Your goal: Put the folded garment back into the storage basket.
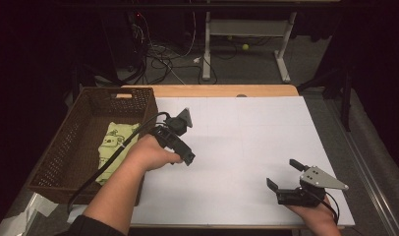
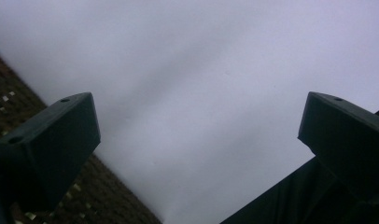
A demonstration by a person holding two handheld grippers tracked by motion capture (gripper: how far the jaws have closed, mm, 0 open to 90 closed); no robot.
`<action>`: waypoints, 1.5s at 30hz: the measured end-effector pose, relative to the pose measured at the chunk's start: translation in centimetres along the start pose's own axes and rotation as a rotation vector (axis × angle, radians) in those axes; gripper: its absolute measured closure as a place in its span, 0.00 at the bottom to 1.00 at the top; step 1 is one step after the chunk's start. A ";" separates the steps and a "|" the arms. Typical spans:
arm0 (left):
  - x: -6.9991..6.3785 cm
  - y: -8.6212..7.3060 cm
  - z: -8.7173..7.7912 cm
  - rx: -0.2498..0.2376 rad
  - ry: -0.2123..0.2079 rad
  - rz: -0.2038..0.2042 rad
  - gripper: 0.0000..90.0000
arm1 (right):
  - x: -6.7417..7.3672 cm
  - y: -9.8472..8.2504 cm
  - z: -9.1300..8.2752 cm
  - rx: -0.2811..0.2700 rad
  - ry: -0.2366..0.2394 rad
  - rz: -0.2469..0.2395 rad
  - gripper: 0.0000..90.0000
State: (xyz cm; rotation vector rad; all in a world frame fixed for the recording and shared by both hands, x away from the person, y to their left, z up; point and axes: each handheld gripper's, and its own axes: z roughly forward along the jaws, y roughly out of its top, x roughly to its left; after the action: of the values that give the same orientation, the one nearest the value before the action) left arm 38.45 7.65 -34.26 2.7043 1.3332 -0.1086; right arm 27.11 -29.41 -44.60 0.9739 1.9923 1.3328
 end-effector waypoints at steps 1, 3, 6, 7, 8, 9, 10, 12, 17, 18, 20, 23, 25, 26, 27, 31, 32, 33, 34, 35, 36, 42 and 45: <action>-0.3 0.2 0.8 0.006 -0.007 0.010 0.00 | 0.0 0.0 0.0 -0.004 0.008 -0.003 0.00; -0.5 0.2 1.3 0.008 -0.009 0.015 0.00 | 0.0 0.0 0.0 -0.004 0.005 -0.005 0.00; -1.5 0.6 3.9 0.049 -0.026 0.055 0.00 | 0.0 0.0 0.1 -0.005 0.014 -0.001 0.00; -1.7 0.7 4.4 0.053 -0.031 0.059 0.00 | 0.0 0.0 0.1 -0.004 0.013 0.001 0.00; -1.7 0.7 4.4 0.053 -0.031 0.059 0.00 | 0.0 0.0 0.1 -0.004 0.013 0.001 0.00; -2.0 0.8 5.7 0.062 -0.035 0.067 0.00 | 0.0 0.0 0.1 -0.001 0.009 -0.001 0.00; -2.2 0.8 6.3 0.065 -0.032 0.071 0.00 | 0.0 0.0 0.1 -0.002 0.011 0.000 0.00; -2.4 0.8 7.3 0.073 -0.031 0.079 0.00 | 0.0 0.0 0.1 -0.007 0.019 0.002 0.00; -2.7 0.6 9.0 0.044 0.002 0.101 0.00 | 0.0 0.0 0.1 -0.002 0.014 -0.001 0.00; -2.7 0.5 9.2 0.028 0.005 0.102 0.00 | 0.0 0.0 0.1 -0.006 0.018 0.000 0.00; -2.8 0.4 9.4 0.015 0.005 0.104 0.00 | 0.0 0.0 0.1 -0.009 0.022 0.001 0.00; -2.9 -0.3 9.9 -0.068 -0.007 0.107 0.00 | 0.1 -0.1 0.1 -0.008 0.023 0.003 0.00; -2.9 -0.5 10.0 -0.088 -0.002 0.108 0.00 | 0.1 -0.1 0.1 -0.007 0.024 0.004 0.00; -2.8 -1.0 10.3 -0.144 -0.007 0.101 0.00 | 0.1 -0.1 0.1 -0.009 0.024 0.001 0.00; -2.7 -1.2 10.3 -0.176 -0.012 0.096 0.00 | 0.1 -0.1 0.1 -0.010 0.024 0.001 0.00; -2.3 -2.6 10.6 -0.321 -0.045 0.073 0.00 | 0.2 -0.2 -0.1 -0.011 0.017 0.000 0.00; -2.3 -2.6 10.6 -0.321 -0.045 0.073 0.00 | 0.1 -0.3 -0.1 -0.013 0.020 0.003 0.00; -2.2 -3.2 10.7 -0.391 -0.042 0.078 0.00 | 0.1 -0.3 -0.2 -0.010 0.013 0.002 0.00; -2.2 -3.2 10.7 -0.391 -0.042 0.078 0.00 | 0.1 -0.4 -0.2 -0.011 0.011 0.006 0.00; -2.3 -4.0 10.8 -0.481 -0.050 0.088 0.00 | 0.1 -0.5 -0.3 -0.015 0.011 0.005 0.00; -2.3 -4.3 10.8 -0.515 -0.054 0.089 0.00 | 0.1 -0.5 -0.4 -0.016 0.010 0.005 0.00; -2.8 -7.3 10.8 -0.783 -0.080 0.136 0.00 | 0.5 -1.0 -0.9 -0.035 0.011 0.019 0.00; -3.0 -8.7 10.8 -0.867 -0.084 0.151 0.00 | 0.6 -1.1 -1.2 -0.031 0.001 0.013 0.00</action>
State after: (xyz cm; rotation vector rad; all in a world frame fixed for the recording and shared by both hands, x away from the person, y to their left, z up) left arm 29.60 9.06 -45.27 2.0095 0.8539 0.2977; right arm 25.53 -29.82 -45.26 0.9738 1.9632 1.3670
